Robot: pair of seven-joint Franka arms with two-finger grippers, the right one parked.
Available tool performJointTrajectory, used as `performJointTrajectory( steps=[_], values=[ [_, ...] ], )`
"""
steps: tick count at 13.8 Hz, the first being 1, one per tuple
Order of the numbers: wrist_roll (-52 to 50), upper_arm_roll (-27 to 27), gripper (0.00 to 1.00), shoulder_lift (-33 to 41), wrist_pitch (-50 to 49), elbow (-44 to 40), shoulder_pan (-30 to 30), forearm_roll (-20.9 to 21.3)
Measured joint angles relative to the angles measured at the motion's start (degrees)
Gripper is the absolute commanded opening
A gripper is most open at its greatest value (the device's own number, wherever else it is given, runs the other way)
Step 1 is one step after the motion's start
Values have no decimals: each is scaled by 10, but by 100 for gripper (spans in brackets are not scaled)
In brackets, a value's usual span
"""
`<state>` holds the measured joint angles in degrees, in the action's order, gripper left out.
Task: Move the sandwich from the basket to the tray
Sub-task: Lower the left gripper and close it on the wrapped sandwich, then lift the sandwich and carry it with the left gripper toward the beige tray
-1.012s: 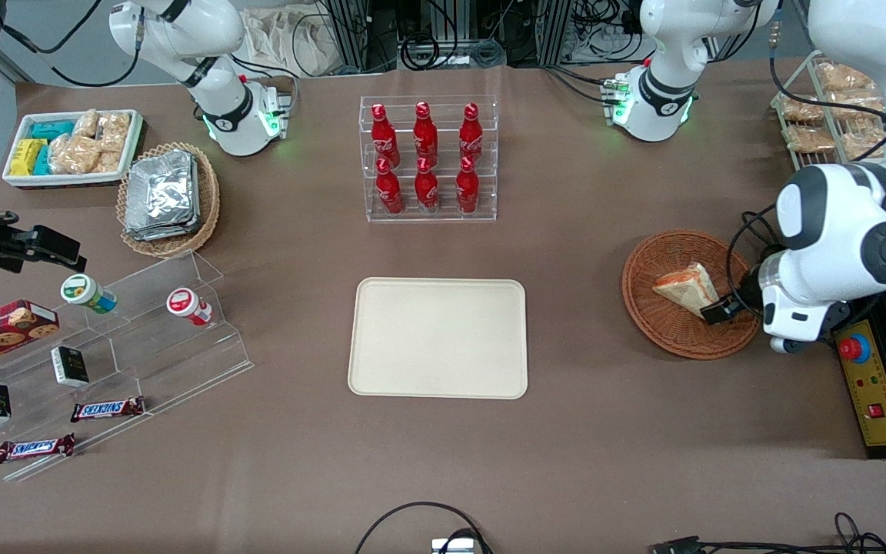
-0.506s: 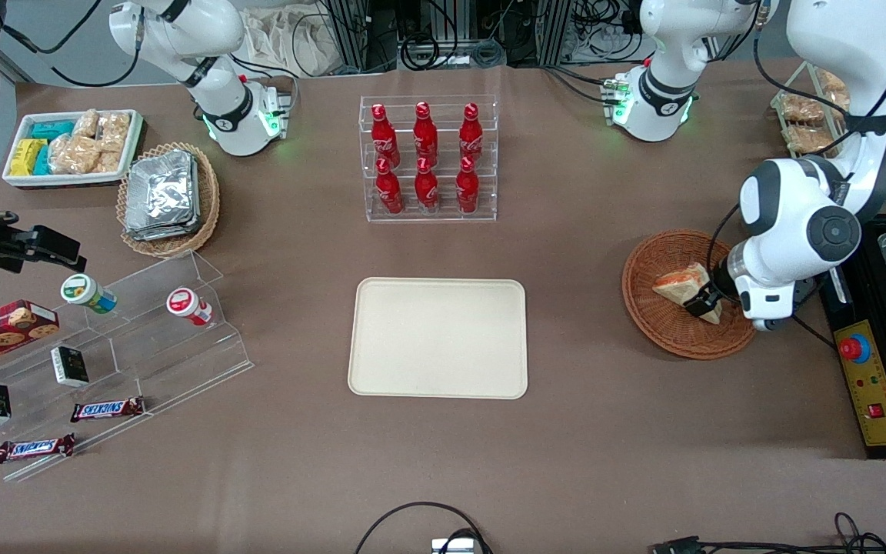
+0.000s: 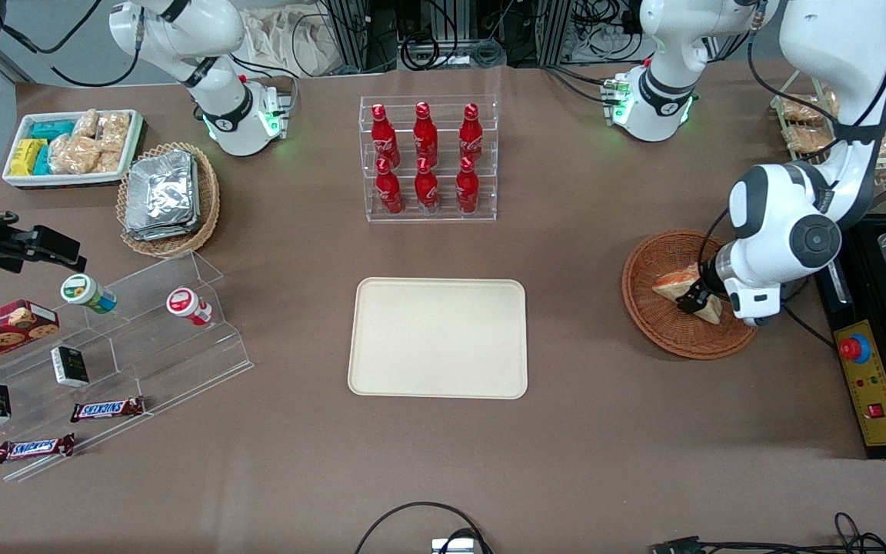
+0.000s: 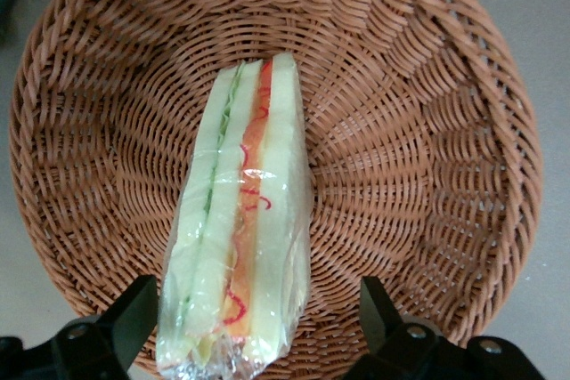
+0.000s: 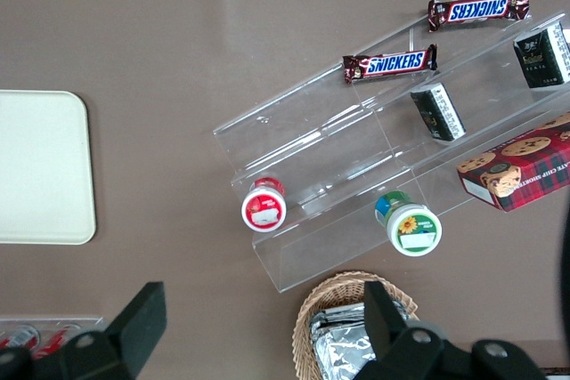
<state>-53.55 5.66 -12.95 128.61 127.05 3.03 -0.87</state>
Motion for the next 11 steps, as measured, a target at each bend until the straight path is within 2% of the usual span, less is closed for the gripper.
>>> performJointTrajectory(
  steps=[1, 2, 4, 5, 11],
  values=[
    [-3, 0, 100, -3, 0, 0, 0, 0],
    [-4, 0, 89, -7, 2, 0, 0, 0],
    [-12, 0, 39, -16, 16, 0, 0, 0],
    [-24, 0, 2, -19, 22, 0, 0, 0],
    [-44, 0, 0, -18, 21, -18, 0, 0]
  ],
)
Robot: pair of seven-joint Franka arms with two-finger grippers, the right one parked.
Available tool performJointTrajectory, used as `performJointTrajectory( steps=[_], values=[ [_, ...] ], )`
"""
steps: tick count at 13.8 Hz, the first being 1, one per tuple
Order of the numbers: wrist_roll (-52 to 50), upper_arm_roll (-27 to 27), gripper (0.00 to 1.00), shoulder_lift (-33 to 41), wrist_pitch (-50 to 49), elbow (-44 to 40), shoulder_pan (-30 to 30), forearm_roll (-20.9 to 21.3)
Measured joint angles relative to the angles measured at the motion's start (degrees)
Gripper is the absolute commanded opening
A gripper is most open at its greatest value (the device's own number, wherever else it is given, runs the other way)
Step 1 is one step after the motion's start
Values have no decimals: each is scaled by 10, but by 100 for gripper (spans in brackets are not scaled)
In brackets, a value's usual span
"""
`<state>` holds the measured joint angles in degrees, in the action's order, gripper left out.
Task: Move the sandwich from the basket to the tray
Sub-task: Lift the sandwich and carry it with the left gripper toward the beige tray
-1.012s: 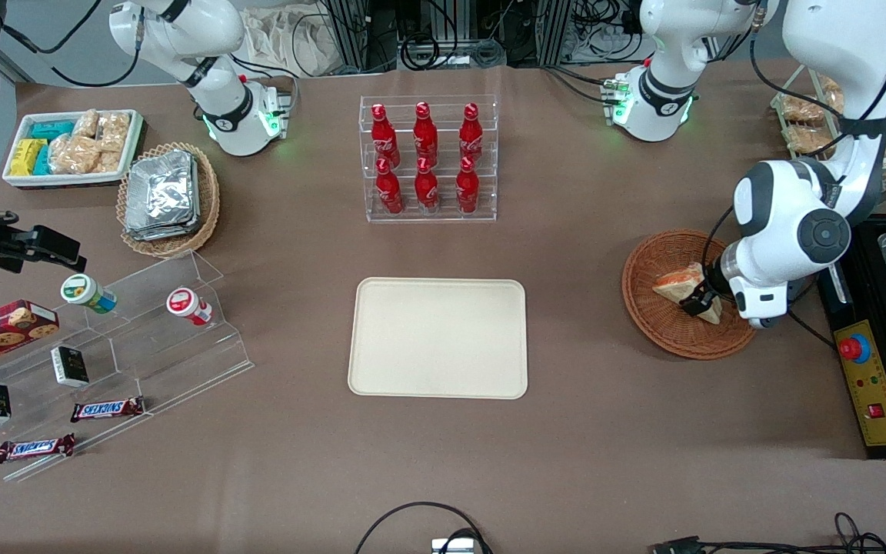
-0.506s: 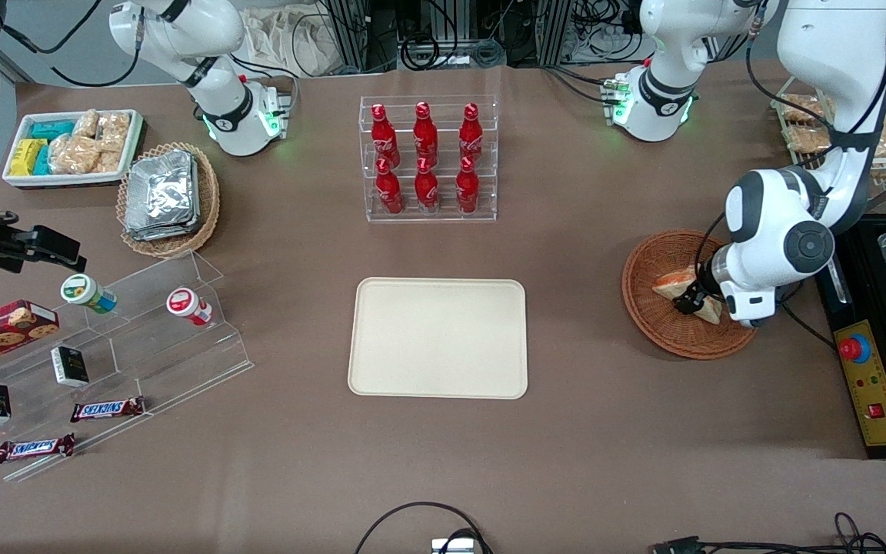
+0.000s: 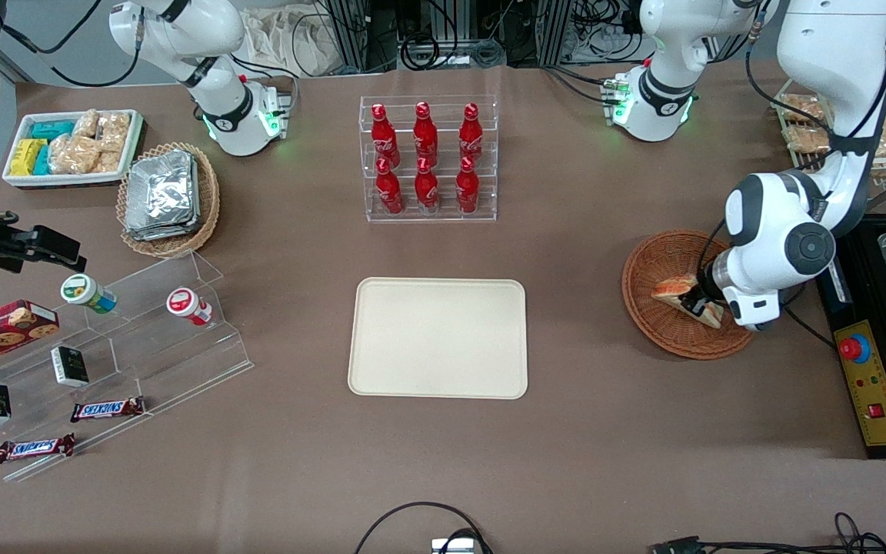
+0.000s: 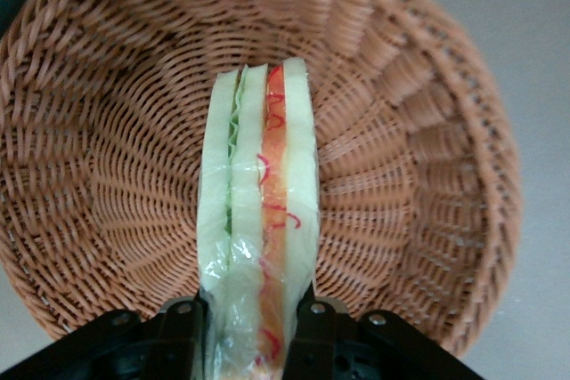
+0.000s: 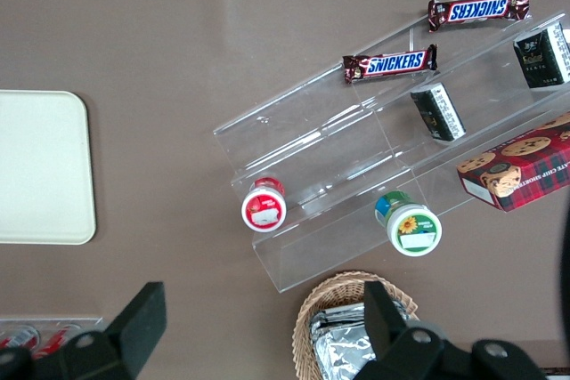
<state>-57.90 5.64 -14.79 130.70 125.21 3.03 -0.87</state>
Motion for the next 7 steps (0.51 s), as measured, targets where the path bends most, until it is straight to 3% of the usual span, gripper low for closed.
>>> performJointTrajectory(
  steps=[7],
  values=[
    [148, 13, 0, 14, -201, -167, -4, 0]
  ],
)
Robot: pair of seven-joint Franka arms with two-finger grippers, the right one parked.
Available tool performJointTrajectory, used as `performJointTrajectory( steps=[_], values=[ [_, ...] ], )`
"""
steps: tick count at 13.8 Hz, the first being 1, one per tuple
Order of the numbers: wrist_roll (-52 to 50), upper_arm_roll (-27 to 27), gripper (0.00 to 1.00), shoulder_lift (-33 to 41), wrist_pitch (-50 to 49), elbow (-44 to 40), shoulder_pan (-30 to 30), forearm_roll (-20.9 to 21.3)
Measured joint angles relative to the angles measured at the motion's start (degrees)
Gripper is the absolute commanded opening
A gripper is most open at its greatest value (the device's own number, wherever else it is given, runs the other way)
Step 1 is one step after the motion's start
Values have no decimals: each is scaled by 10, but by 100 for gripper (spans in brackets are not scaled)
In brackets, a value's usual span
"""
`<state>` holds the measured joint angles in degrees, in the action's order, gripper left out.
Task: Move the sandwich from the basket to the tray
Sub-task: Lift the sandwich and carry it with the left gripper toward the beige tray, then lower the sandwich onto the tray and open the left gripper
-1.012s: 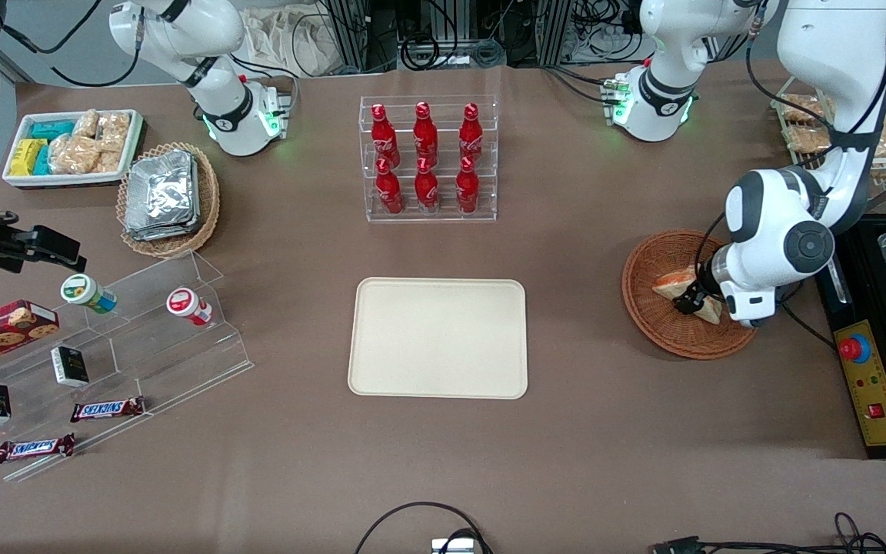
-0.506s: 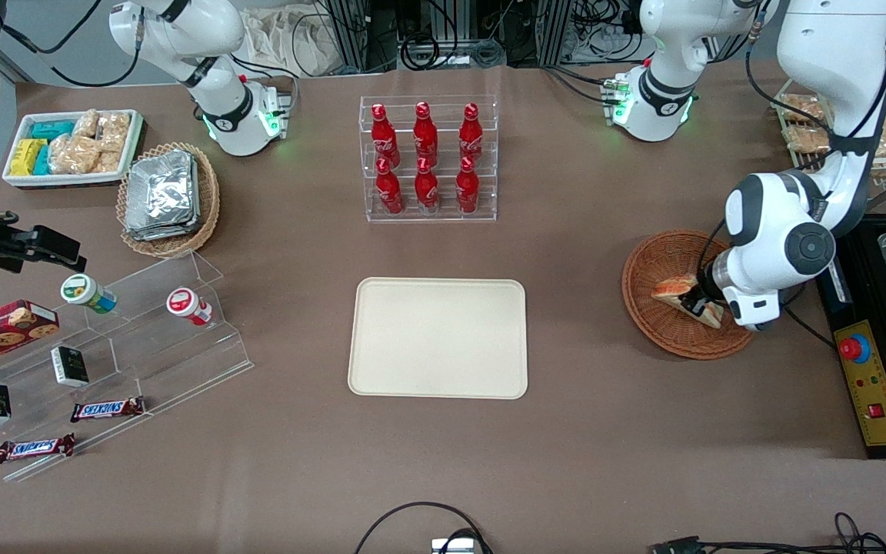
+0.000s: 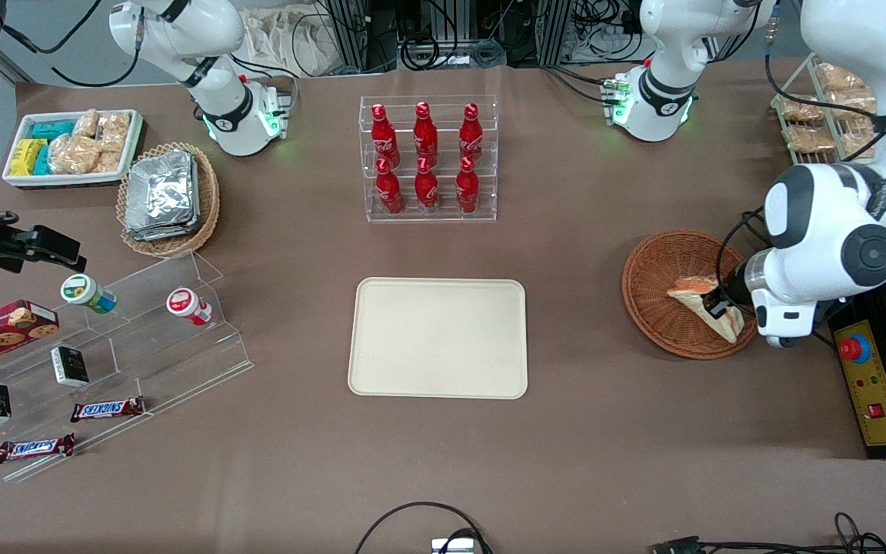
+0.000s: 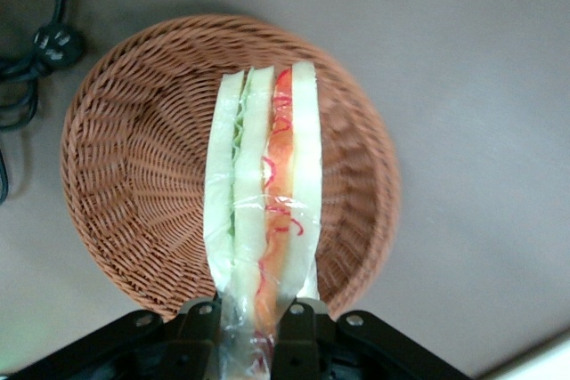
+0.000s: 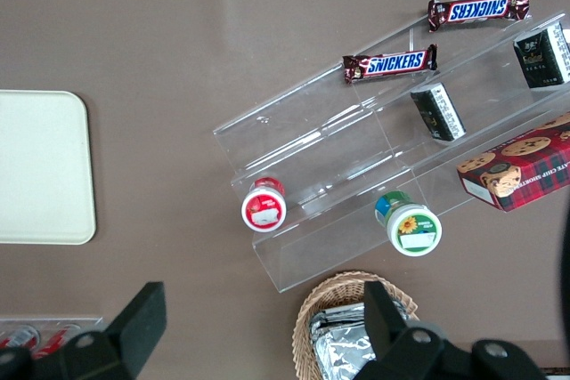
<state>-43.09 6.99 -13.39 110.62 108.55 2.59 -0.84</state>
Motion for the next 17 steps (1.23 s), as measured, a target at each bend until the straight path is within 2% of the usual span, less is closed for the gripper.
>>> performJointTrajectory(
  steps=[3, 6, 8, 10, 14, 15, 16, 17],
  values=[
    [103, 50, 0, -5, -41, -54, -16, -1],
    [141, 115, 0, -32, -35, -63, -28, -8],
    [141, 158, 0, -64, 2, -65, -37, -12],
    [118, 172, 0, -115, 30, -90, -79, -10],
    [30, 172, 0, -230, 35, -174, -173, 50],
    [24, 172, 2, -247, 35, -183, -182, 57],
    [23, 172, 12, -260, 35, -188, -183, 60],
    [23, 170, 26, -269, 35, -190, -183, 61]
  ],
)
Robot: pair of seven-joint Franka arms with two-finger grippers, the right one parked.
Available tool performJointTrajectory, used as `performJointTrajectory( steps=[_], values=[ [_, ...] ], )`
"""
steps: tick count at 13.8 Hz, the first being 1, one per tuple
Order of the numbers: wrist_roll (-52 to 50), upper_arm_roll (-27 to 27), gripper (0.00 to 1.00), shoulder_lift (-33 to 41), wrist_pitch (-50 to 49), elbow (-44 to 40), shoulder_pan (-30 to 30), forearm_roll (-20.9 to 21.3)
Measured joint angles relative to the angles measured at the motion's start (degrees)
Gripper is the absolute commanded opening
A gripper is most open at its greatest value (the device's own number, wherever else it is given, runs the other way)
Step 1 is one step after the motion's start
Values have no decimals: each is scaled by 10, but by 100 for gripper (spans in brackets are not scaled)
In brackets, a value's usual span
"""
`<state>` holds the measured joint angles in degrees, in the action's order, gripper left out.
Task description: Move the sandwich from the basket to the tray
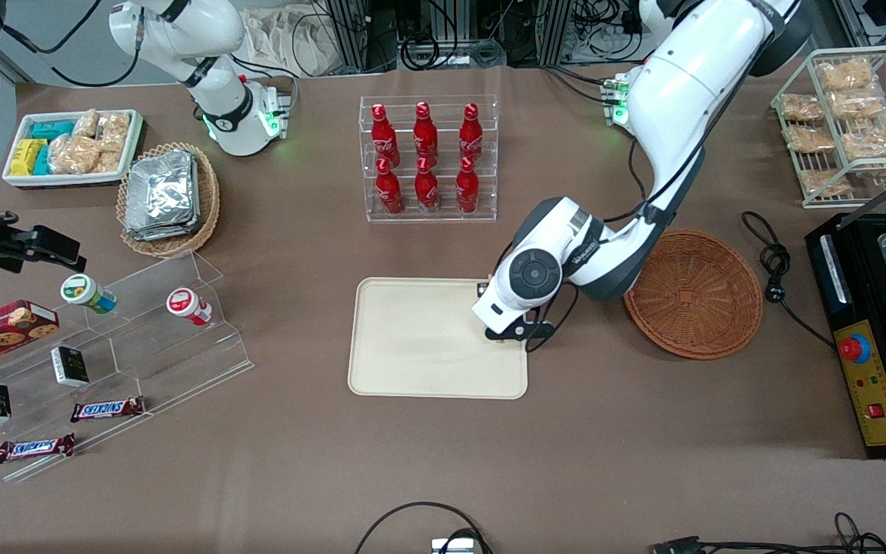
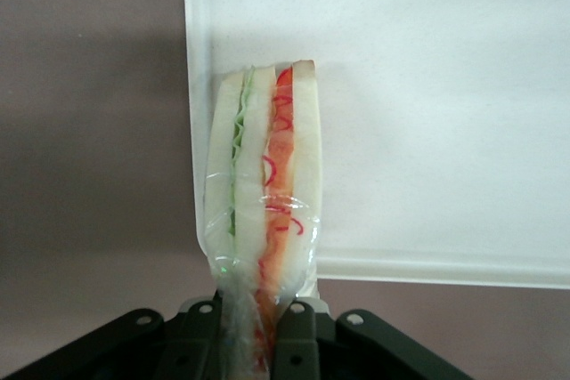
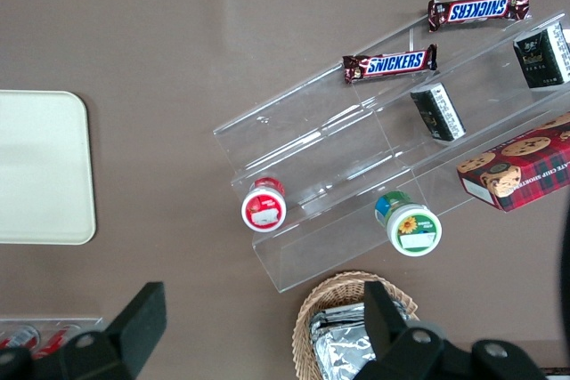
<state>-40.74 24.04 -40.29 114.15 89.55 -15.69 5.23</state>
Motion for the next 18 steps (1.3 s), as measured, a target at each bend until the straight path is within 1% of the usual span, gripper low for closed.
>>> performJointTrajectory(
  steps=[1, 2, 7, 10, 14, 16, 18],
  values=[
    [0, -2, 52, -6, 0, -1, 1, 0],
    [0, -3, 100, -8, 0, -2, 2, 0],
    [-2, -4, 100, -8, -1, -23, 8, 0],
    [-4, -5, 100, 3, -25, -46, 35, 0],
    [1, -4, 100, 65, -127, -56, 96, 0],
    [4, -4, 100, 99, -143, -46, 123, 0],
    [29, -4, 100, 130, -144, -17, 150, 0]
  ],
)
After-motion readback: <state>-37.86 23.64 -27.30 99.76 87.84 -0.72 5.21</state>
